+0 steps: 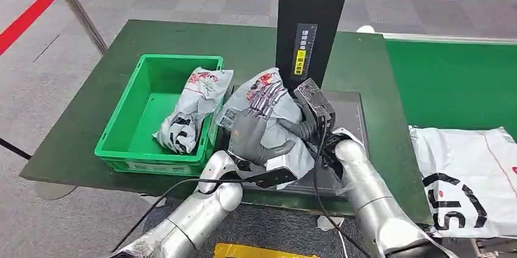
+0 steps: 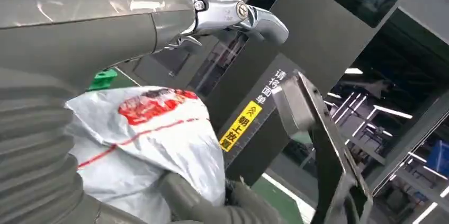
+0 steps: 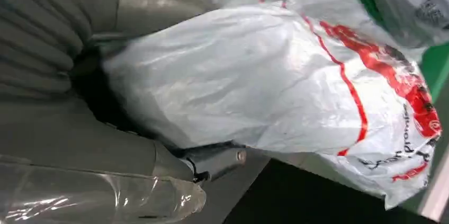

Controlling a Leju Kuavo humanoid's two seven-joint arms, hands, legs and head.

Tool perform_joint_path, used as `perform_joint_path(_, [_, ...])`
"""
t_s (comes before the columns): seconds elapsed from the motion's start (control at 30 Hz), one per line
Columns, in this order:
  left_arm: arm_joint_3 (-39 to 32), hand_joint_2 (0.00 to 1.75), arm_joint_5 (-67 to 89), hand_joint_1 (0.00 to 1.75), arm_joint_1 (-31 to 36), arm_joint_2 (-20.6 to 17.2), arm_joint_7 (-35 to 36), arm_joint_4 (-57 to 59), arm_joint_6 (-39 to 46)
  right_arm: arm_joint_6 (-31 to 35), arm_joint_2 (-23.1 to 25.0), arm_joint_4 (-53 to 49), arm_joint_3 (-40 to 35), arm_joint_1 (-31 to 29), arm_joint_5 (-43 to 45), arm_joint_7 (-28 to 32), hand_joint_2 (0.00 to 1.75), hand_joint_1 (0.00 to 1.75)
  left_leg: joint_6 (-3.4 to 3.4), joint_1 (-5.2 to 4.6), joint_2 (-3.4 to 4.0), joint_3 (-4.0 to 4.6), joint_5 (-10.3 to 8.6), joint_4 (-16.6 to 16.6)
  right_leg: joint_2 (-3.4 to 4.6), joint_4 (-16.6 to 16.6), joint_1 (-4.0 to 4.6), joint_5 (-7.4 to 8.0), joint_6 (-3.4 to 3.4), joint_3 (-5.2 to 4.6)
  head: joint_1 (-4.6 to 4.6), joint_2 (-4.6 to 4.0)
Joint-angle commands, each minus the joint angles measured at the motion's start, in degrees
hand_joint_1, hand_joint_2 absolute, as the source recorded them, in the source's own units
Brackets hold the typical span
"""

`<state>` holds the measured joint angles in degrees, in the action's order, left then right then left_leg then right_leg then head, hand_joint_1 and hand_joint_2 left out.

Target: Moved the parcel from conveyor to table for the left to box.

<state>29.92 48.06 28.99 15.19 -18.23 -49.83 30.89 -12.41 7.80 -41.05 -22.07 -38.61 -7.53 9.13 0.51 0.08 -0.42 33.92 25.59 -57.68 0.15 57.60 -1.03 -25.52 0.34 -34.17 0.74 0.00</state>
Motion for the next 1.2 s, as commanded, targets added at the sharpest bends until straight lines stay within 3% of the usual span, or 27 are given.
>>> perform_joint_path(0.03, [-1.5, 1.75, 1.5, 0.0, 1.5, -1.5, 1.5, 1.4, -1.8, 3.4, -3.3, -1.3, -6.7, -3.6, -1.7, -2.9, 0.0, 0.0, 0.0, 0.04, 0.03, -0.01, 0.01, 0.0, -0.01, 0.0, 0.05, 0.01, -0.03, 0.03, 0.02, 0.0])
perform_joint_path(0.43, [-3.1, 1.75, 2.1, 0.0, 0.3, -2.5, 2.0, 0.6, -2.4, 8.3, -7.0, -5.2, -5.8, -4.4, -7.0, -5.3, 0.0, 0.0, 0.01, 0.04, 0.05, -0.05, 0.01, 0.0, 0.0, -0.1, 0.05, 0.03, -0.03, 0.06, 0.0, 0.0])
perform_joint_path(1.03, [-3.8, 1.75, 2.3, 0.0, -1.5, -3.0, 1.2, 0.1, -1.6, 7.5, -9.8, -8.5, -4.2, -3.5, -9.7, -5.2, 0.0, 0.0, 0.0, 0.01, 0.04, -0.06, 0.0, 0.0, 0.01, -0.1, 0.02, 0.03, -0.01, 0.06, 0.0, 0.0])
perform_joint_path(1.13, [-4.9, 1.75, 0.3, 0.0, -2.2, -3.1, 0.4, 0.8, -2.4, 10.0, -9.5, -14.4, 2.3, 0.9, -4.2, 0.6, 0.0, 0.0, 0.0, 0.0, 0.02, -0.07, 0.0, 0.0, -0.01, -0.1, 0.01, 0.02, 0.0, 0.08, 0.02, 0.0])
perform_joint_path(1.2, [-6.4, 1.75, -3.8, 0.0, -2.2, -2.7, -1.9, 3.0, -4.7, 16.0, -8.8, -18.9, 8.3, 5.0, 0.1, 5.0, 0.0, 0.0, 0.0, 0.04, -0.08, -0.1, -0.01, 0.0, -0.11, -0.1, 0.05, 0.01, -0.01, 0.16, 0.02, 0.0])
